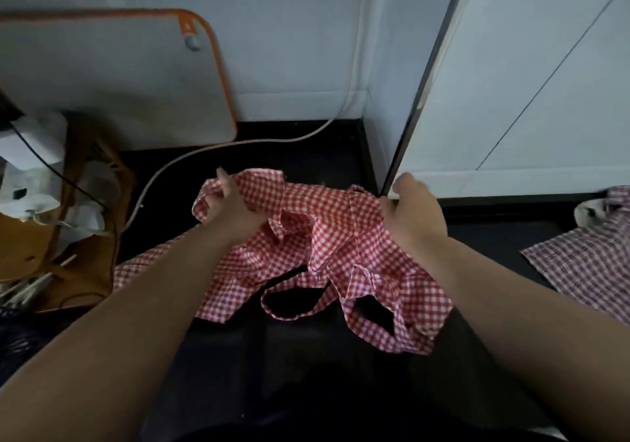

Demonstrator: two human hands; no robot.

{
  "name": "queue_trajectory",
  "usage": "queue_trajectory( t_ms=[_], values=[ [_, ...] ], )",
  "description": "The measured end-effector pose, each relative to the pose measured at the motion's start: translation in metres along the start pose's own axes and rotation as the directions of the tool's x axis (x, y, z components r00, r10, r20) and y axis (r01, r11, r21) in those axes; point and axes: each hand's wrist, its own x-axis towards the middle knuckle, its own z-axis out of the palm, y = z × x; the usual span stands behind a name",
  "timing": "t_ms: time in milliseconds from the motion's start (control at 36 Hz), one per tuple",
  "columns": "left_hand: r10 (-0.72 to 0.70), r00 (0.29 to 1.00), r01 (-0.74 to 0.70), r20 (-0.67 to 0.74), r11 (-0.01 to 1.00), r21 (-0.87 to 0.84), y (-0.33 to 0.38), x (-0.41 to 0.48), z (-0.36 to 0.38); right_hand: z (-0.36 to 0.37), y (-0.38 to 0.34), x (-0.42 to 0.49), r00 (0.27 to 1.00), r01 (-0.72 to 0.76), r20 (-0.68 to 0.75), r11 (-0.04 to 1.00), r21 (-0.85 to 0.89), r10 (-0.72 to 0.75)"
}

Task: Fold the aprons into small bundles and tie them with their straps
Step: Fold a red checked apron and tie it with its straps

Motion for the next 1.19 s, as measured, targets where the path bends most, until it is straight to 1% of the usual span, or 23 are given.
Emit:
queue_trajectory(
  t_ms=[56,111,139,194,250,278,306,389,472,528,611,667,722,778,806,861,889,917,944,1000,1028,1139,1194],
  values=[
    [0.113,0.994,-0.113,0.004,0.984,0.141,0.001,-0.01,0.014,-0.002,-0.003,-0.005,0.991,0.111,0.082,0.994,-0.008,-0.11],
    [0.259,0.966,-0.254,0.015,0.933,0.255,0.009,-0.018,0.029,0.001,-0.007,-0.015,0.923,0.156,0.359,0.987,-0.026,-0.136],
    [0.34,0.94,-0.336,0.04,0.895,0.293,0.012,-0.022,0.037,0.006,-0.003,-0.02,0.858,0.181,0.503,0.979,-0.097,-0.109],
    [0.471,0.87,-0.491,0.145,0.806,0.331,0.019,-0.03,0.051,0.018,0.012,-0.032,0.759,0.31,0.651,0.882,-0.355,-0.004],
    [0.528,0.798,-0.603,0.291,0.698,0.387,0.016,-0.034,0.064,0.03,0.031,-0.04,0.77,0.397,0.635,0.727,-0.56,0.068],
    [0.53,0.769,-0.639,0.357,0.648,0.415,0.014,-0.035,0.07,0.033,0.035,-0.04,0.802,0.391,0.594,0.696,-0.603,0.064],
    [0.525,0.745,-0.666,0.411,0.605,0.437,0.012,-0.038,0.075,0.035,0.04,-0.04,0.835,0.335,0.546,0.725,-0.602,0.068],
    [0.517,0.694,-0.717,0.501,0.564,0.411,0.01,-0.047,0.086,0.024,0.043,-0.035,0.878,0.103,0.475,0.945,-0.31,0.06],
    [0.562,0.66,-0.743,0.498,0.585,0.325,0.018,-0.054,0.092,-0.005,0.031,-0.032,0.899,0.035,0.427,0.989,0.144,-0.095],
    [0.644,0.685,-0.715,0.342,0.683,0.147,0.03,-0.058,0.088,-0.022,0.022,-0.031,0.928,0.05,0.341,0.959,0.279,-0.148],
    [0.567,0.811,-0.547,0.142,0.822,-0.159,0.055,-0.06,0.067,-0.036,0.016,-0.025,0.973,0.043,0.194,0.927,0.372,-0.124],
    [0.478,0.878,-0.442,0.037,0.837,-0.322,0.07,-0.061,0.05,-0.046,0.013,-0.029,0.968,-0.015,0.229,0.886,0.464,-0.104],
    [0.439,0.898,-0.407,-0.023,0.81,-0.422,0.082,-0.06,0.037,-0.045,0.009,-0.035,0.927,-0.054,0.354,0.887,0.458,-0.127],
    [0.437,0.899,-0.394,-0.025,0.784,-0.479,0.088,-0.063,0.029,-0.035,0.003,-0.046,0.897,-0.038,0.421,0.923,0.383,-0.138],
    [0.422,0.906,-0.375,-0.028,0.772,-0.514,0.091,-0.064,0.027,-0.025,0.002,-0.049,0.914,-0.003,0.391,0.962,0.274,-0.109],
    [0.388,0.921,-0.325,-0.029,0.724,-0.609,0.096,-0.067,0.024,-0.01,0.004,-0.055,0.98,0.001,0.2,1.0,-0.016,0.002],
    [0.369,0.929,-0.299,-0.036,0.687,-0.662,0.098,-0.07,0.023,-0.009,0.007,-0.057,0.997,-0.066,0.026,0.993,-0.097,0.069],
    [0.335,0.941,-0.269,-0.047,0.657,-0.704,0.098,-0.071,0.021,-0.012,0.01,-0.06,0.979,-0.176,-0.107,0.984,-0.038,0.172],
    [0.299,0.952,-0.244,-0.062,0.623,-0.743,0.098,-0.073,0.017,-0.019,0.013,-0.06,0.938,-0.272,-0.19,0.955,0.122,0.291],
    [0.214,0.969,-0.228,-0.125,0.563,-0.794,0.094,-0.074,0.007,-0.03,0.021,-0.055,0.865,-0.336,-0.223,0.849,0.409,0.45],
    [0.188,0.97,-0.235,-0.155,0.556,-0.797,0.092,-0.073,0.003,-0.035,0.021,-0.052,0.865,-0.314,-0.203,0.809,0.497,0.459],
    [0.158,0.967,-0.255,-0.201,0.533,-0.807,0.087,-0.088,-0.007,-0.043,-0.002,-0.063,0.967,-0.14,-0.07,0.738,0.66,0.246],
    [0.18,0.971,-0.227,-0.157,0.493,-0.84,0.089,-0.104,-0.007,-0.038,-0.012,-0.078,0.998,-0.07,0.047,0.795,0.602,0.052]
  ],
)
